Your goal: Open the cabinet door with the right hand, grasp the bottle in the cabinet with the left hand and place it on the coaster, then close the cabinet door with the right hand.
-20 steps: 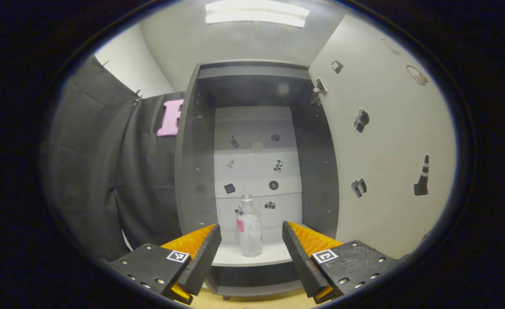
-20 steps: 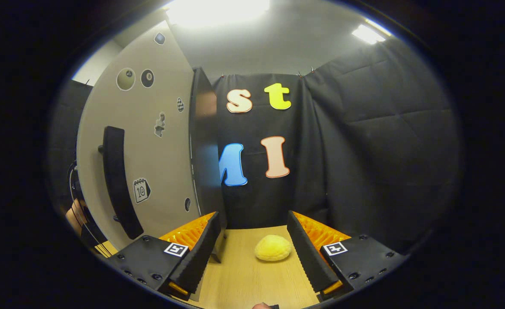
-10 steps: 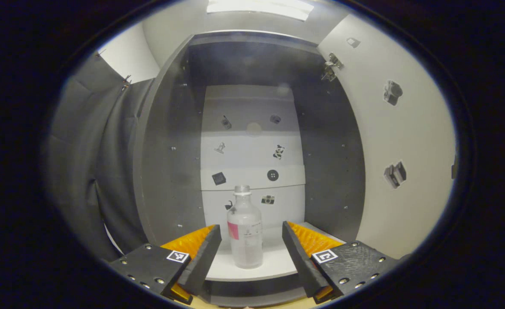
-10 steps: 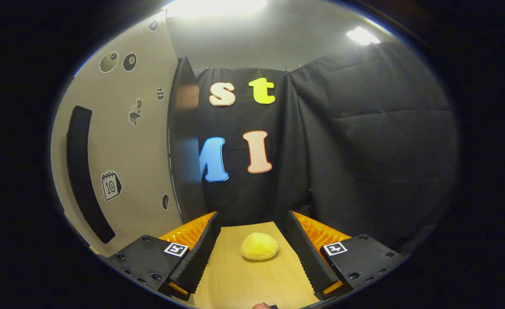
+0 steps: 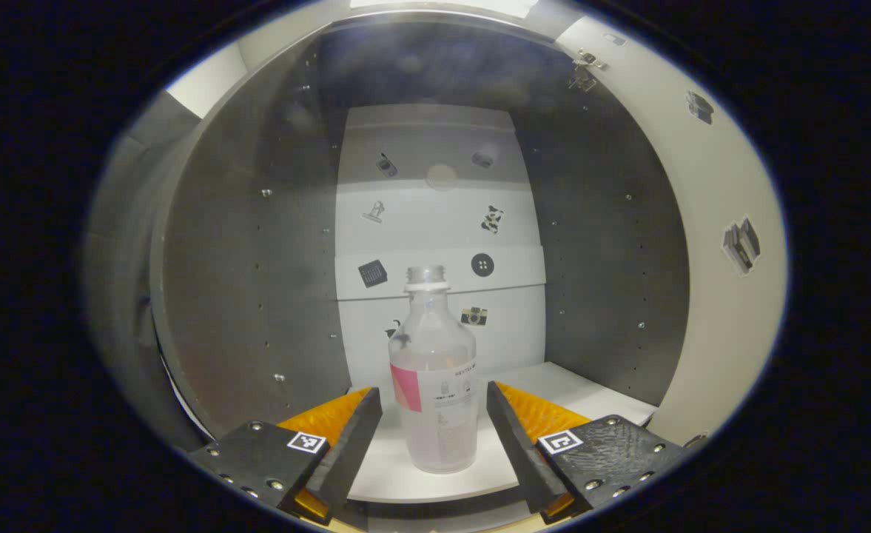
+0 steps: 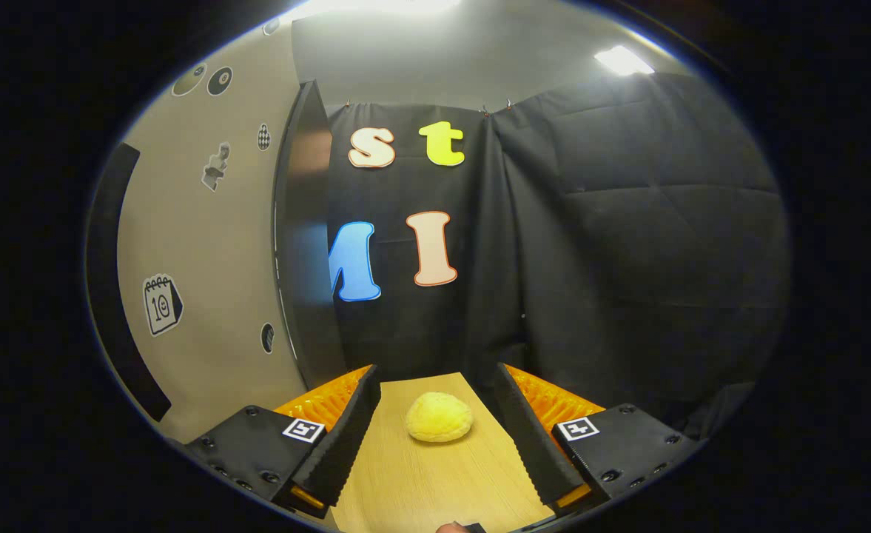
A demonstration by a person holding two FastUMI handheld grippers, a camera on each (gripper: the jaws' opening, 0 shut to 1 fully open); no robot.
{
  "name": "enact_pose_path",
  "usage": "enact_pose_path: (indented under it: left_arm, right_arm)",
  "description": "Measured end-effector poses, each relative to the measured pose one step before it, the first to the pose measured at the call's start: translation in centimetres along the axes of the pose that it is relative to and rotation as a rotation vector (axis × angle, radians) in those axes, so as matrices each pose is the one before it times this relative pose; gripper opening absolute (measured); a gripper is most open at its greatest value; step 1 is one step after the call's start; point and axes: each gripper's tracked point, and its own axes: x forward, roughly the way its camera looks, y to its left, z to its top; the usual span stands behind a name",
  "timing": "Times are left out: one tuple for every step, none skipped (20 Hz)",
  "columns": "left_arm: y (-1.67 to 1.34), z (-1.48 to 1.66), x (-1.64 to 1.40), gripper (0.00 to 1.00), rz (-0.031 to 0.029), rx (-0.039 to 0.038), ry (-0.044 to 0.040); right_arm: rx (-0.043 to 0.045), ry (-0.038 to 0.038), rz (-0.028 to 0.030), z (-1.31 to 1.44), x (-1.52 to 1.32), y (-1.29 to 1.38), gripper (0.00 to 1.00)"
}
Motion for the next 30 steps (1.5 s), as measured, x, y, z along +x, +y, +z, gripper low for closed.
enact_pose_path:
  left_arm:
    - [0.093,-0.352,0.366,0.88,0.00113,-0.00020,0.00877]
    - [0.005,-0.278,0.258,0.88,-0.00071,-0.00151,0.00739]
    - [0.030,-0.227,0.110,0.89,0.00217,-0.00170,0.00447]
    - [0.034,-0.286,0.141,0.88,-0.00158,0.00203,0.00773]
    - [0.030,-0.007,0.069,0.89,-0.00102,0.00219,-0.00081]
    - [0.123,0.109,0.129,0.86,0.00034,-0.00203,-0.00473]
    - [-0.013,-0.108,0.000,0.75,-0.00143,-0.00294,0.00059]
    - [0.202,0.003,-0.157,0.75,0.00057,-0.00445,-0.00059]
    - [0.108,-0.031,-0.071,0.75,0.00076,-0.00515,0.00070]
    - [0.133,0.004,-0.146,0.74,0.00598,-0.00762,-0.00278]
    - [0.115,0.300,-0.308,0.71,0.00089,-0.01229,-0.00866]
    - [0.072,0.295,-0.503,0.71,0.00035,-0.01337,-0.01070]
    - [0.182,0.456,-0.455,0.73,0.00470,-0.01045,-0.01309]
    - [0.244,0.409,-0.486,0.75,0.00500,-0.00482,-0.01137]
    - [0.051,0.444,-0.565,0.75,0.00196,-0.00150,-0.00983]
    - [-0.003,0.425,-0.641,0.73,0.00109,0.00235,-0.00920]
    - [0.005,0.373,-0.576,0.73,0.00038,0.00553,-0.00601]
    - [0.040,0.203,-0.622,0.73,0.00282,0.00776,-0.00569]
    - [0.116,0.365,-0.654,0.73,0.00502,0.00992,-0.00833]
    - [0.141,0.329,-0.819,0.73,0.00841,0.00880,-0.00878]
    - [0.045,0.387,-0.761,0.73,0.00762,0.00580,-0.00430]
    - [0.031,0.122,-0.640,0.73,0.00601,0.00064,-0.00121]
    - [0.162,0.157,-0.736,0.70,0.00693,0.00014,-0.00044]
    - [0.165,0.041,-0.755,0.71,0.00698,0.00073,-0.00064]
    - [0.376,0.145,-0.832,0.73,0.01238,0.00090,-0.00357]
    - [0.442,0.098,-0.813,0.71,0.01161,-0.00040,-0.00454]
    - [0.367,0.014,-0.705,0.70,0.01032,-0.00161,-0.00218]
    - [0.389,0.032,-0.776,0.71,0.01024,-0.00270,-0.00343]
    - [0.326,-0.047,-0.936,0.70,0.01021,-0.00186,-0.00104]
    - [0.352,-0.057,-0.528,0.71,0.01016,-0.00042,0.00045]
  right_arm:
    - [0.00042,0.00277,-0.00080,-0.027,0.031,0.065,0.98]
    - [0.00032,0.00204,-0.00055,-0.144,0.112,0.020,0.98]
    - [0.00038,0.00185,-0.00038,-0.019,0.079,0.079,0.98]
    - [0.00016,0.00158,0.00104,-0.081,0.065,0.042,0.98]
    - [-0.00019,0.00198,0.00166,-0.004,0.037,0.044,0.98]
    - [-0.00014,0.00005,0.00124,-0.043,-0.042,0.003,0.93]
    - [-0.00052,-0.00082,0.00186,0.045,0.005,-0.006,0.93]
    - [-0.00034,0.00025,0.00190,-0.007,0.125,0.063,0.98]
    - [0.00008,0.00090,0.00391,0.040,-0.111,-0.063,0.98]
    - [0.00024,-0.00064,0.00430,-0.004,-0.011,0.057,0.98]
    - [-0.00033,-0.00131,0.00531,0.114,-0.034,0.028,0.93]
    - [-0.00075,-0.00118,0.00502,0.056,0.046,0.030,0.98]
    - [-0.00067,-0.00153,0.00566,0.100,-0.005,0.000,0.98]
    - [0.00029,-0.00183,0.00656,0.063,-0.066,-0.001,0.98]
    - [0.00106,-0.00095,0.00829,0.094,-0.017,0.019,0.98]
    - [0.00099,-0.00130,0.00823,0.060,0.027,0.101,0.98]
    - [0.00115,-0.00199,0.00807,0.100,-0.036,0.021,0.98]
    - [0.00119,-0.00111,0.00835,0.018,0.026,0.031,0.98]
    - [0.00143,-0.00056,0.00974,0.048,-0.017,0.016,0.93]
    - [0.00101,0.00023,0.01018,-0.025,0.001,0.140,0.98]
    - [-0.00008,0.00217,0.00930,-0.033,-0.049,0.021,0.98]
    - [-0.00034,0.00169,0.00915,-0.064,0.045,0.043,0.98]
    - [0.00032,0.00104,0.01021,-0.020,-0.054,0.045,0.98]
    - [0.00114,0.00097,0.01069,-0.013,-0.015,0.142,0.98]
    - [0.00119,-0.00015,0.01206,0.002,-0.087,0.078,0.98]
    - [-0.00018,0.00076,0.01232,-0.057,-0.050,0.164,0.98]
    - [-0.00239,0.00382,0.01133,-0.079,-0.084,0.107,0.98]
    - [-0.00281,0.00304,0.01033,-0.170,0.011,0.110,0.98]
    - [-0.00279,0.00291,0.01000,-0.125,-0.048,0.094,0.98]
    - [-0.00084,0.00271,0.00999,-0.138,-0.020,0.217,0.98]
